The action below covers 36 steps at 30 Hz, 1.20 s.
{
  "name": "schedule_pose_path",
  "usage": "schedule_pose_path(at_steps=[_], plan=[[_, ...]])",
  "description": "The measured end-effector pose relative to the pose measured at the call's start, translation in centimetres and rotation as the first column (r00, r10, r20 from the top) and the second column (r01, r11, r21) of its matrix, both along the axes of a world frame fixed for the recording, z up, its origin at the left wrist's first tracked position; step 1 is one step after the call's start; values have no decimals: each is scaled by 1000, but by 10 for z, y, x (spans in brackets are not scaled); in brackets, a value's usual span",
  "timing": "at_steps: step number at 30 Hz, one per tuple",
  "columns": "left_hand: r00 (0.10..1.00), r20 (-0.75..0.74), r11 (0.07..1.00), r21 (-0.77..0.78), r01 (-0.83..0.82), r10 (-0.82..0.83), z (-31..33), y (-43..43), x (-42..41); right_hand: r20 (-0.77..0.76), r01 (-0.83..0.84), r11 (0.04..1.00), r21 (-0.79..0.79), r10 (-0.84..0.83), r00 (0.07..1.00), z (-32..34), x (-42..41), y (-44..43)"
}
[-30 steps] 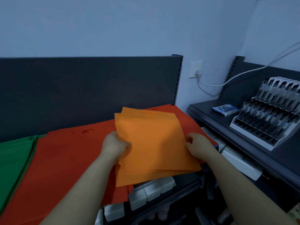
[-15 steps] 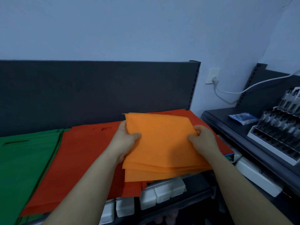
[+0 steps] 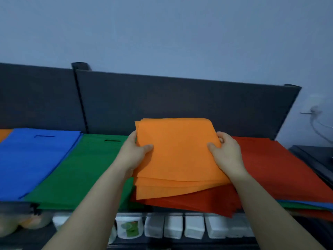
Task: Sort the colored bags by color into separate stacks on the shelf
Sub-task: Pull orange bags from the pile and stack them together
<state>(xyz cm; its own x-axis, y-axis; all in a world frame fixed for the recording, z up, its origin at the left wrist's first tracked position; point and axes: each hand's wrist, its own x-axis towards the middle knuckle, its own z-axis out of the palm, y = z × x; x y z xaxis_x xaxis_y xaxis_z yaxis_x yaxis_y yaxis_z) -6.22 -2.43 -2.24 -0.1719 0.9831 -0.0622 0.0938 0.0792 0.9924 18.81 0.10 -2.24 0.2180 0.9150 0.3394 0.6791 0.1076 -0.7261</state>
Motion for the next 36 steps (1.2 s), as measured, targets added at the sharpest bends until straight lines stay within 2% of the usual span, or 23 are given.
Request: schedule_pose_path(at_steps=[10,18,24,29,36], plan=[[968,-64,969,-35,-244,242,-2,-79,-229,-10,-236,972,-9,236,972,-3,-241,-16],[904,-117,902,-95,-422,411,-9,-126,-371,-5,-388,919,-66,388,922,-8,-402,-22],[857,-138,856,-87,-509,496,-13,-122,-459,-20,-490,868,-73,490,871,-10,-503,-1],[811,-231,819,-85,-567,538,-16,-106,-529,-46,-532,843,-77,530,847,-15,-575,23],[763,-286,796,0,-605,580,-22,-84,-612,-68,-570,819,-68,566,821,-25,-655,36]])
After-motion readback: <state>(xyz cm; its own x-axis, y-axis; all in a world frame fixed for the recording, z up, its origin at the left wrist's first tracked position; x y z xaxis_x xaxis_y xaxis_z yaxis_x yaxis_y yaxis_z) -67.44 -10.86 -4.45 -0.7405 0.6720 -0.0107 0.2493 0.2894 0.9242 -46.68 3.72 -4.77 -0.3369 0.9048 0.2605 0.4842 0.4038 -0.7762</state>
